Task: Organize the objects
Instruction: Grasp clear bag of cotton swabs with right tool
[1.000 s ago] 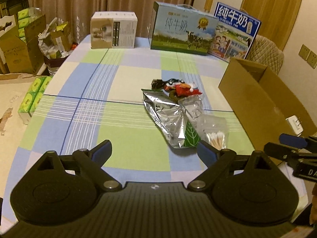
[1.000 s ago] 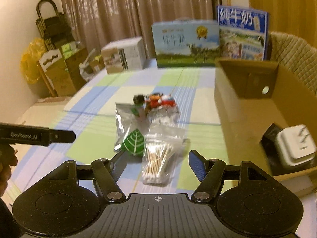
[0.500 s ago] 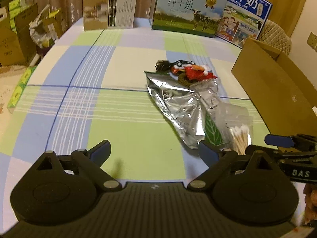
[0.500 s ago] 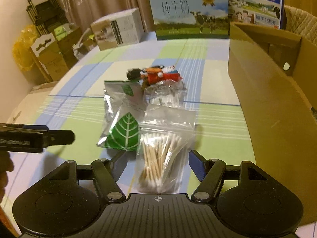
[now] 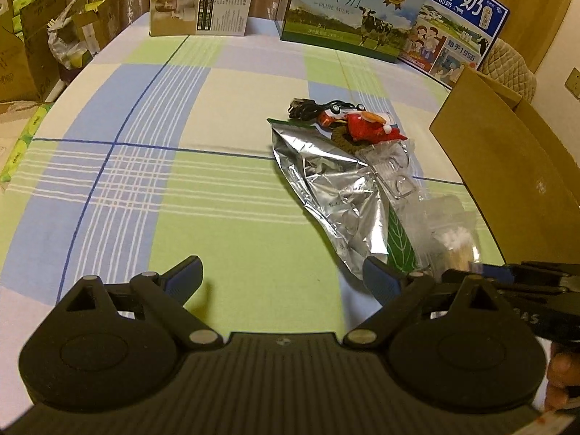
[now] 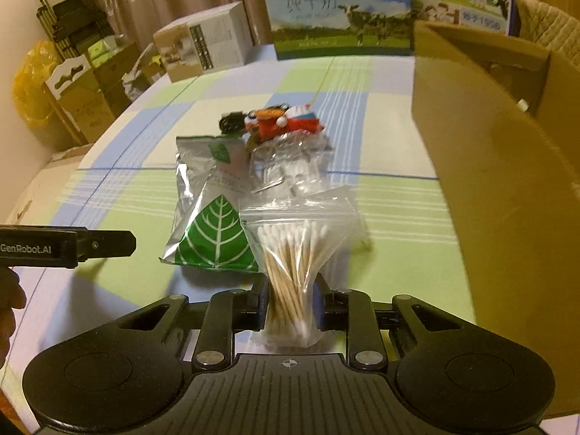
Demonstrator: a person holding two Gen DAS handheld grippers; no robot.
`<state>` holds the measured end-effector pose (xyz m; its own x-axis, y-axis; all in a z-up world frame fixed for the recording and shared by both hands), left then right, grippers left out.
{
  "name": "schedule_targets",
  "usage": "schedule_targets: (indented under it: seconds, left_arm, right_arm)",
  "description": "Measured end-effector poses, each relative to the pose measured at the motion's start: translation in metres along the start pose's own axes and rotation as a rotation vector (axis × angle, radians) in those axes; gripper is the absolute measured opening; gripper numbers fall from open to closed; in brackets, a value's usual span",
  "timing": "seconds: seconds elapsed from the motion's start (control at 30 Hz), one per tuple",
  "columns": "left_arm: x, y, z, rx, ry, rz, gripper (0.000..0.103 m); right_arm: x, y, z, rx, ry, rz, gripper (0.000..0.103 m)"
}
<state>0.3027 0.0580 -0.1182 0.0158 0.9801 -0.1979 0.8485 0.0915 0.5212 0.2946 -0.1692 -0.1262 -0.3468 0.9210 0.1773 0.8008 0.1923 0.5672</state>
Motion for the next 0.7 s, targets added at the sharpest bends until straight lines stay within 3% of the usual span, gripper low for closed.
schedule_targets:
  seconds: [0.37, 0.57, 0.7]
  left_arm:
    - [-0.021, 0.006, 0.008, 0.008, -0.036, 0.035, 0.092]
    - [-0.036, 0.016, 0.026, 0.028, -0.117, -0.002, 0.090]
    - [-0.043, 0.021, 0.043, 0.058, -0.145, -0.024, 0.084]
  right_arm:
    - [-0.013, 0.005, -0.007, -0.013, -0.013, 0.054, 0.021]
    - [-0.013, 0.007, -0.003, -0.004, -0.013, 0.053, 0.021]
    - [-0.016, 0.009, 0.000, -0.002, -0.017, 0.054, 0.021]
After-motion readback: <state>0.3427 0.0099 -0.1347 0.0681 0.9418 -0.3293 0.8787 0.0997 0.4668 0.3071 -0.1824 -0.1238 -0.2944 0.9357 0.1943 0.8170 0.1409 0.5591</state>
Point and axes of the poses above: each gripper's, at about its wrist camera, not at the fingertips, and z roughly the way its jaws point, x to its left, y to its top, the point moved 6 cm from there along z, roughly the way its jaws point, and after that the axes turned 4 degrees about x, right-handed, at the moved point
